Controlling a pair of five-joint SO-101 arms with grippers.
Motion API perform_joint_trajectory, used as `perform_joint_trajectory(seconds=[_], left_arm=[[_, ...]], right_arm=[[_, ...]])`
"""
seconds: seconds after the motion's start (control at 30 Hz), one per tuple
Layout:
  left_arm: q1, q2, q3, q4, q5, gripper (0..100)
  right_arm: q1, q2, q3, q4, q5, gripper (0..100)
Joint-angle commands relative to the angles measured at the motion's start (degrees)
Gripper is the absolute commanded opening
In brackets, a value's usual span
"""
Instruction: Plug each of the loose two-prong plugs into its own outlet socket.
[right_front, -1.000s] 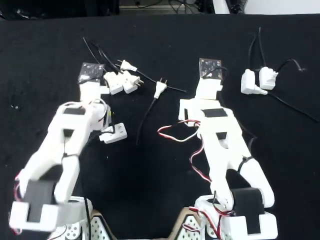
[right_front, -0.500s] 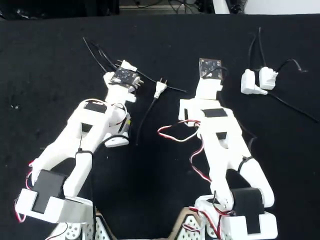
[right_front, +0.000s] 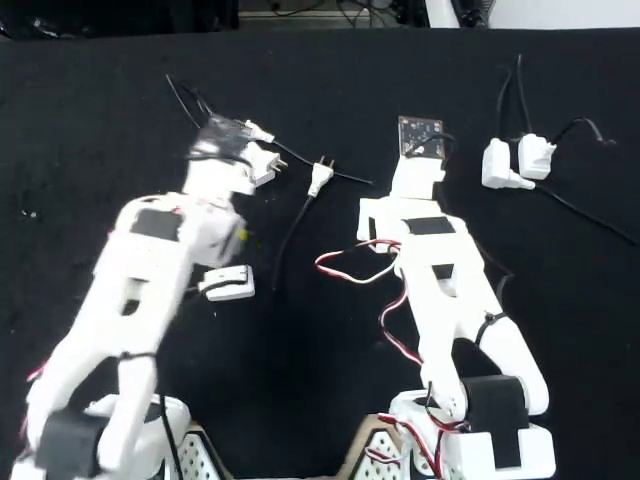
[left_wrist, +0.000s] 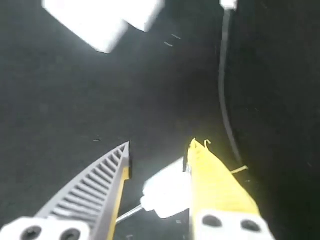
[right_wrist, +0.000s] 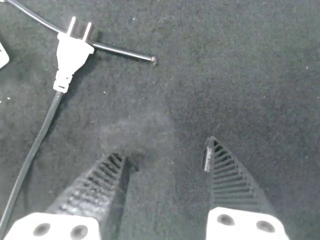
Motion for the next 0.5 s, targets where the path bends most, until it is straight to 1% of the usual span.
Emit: perform_joint_trajectory(seconds=[0.0, 0.1, 0.2, 0.33, 0.47], left_arm=[[-8.57, -5.19, 2.07, 2.11, -0.18, 19], [-14.29, -3.52, 5.49, 2.02, -0.18, 19], [-16.75, -1.41, 7.87, 2.11, -0.09, 19], [-16.75, -1.05, 10.77, 1.85, -0.09, 19], [-13.76, -0.44, 11.65, 1.49, 0.09, 19]], right_arm=[[0.35, -2.68, -3.3, -1.23, -0.44, 20.8], [0.0, -2.68, -3.3, -1.23, -0.44, 20.8], [-1.49, -2.68, -3.03, -1.23, -0.35, 20.8], [-1.85, -2.68, -3.03, -1.23, -0.18, 20.8], [-1.85, -2.68, -3.03, -1.23, -0.09, 20.8]])
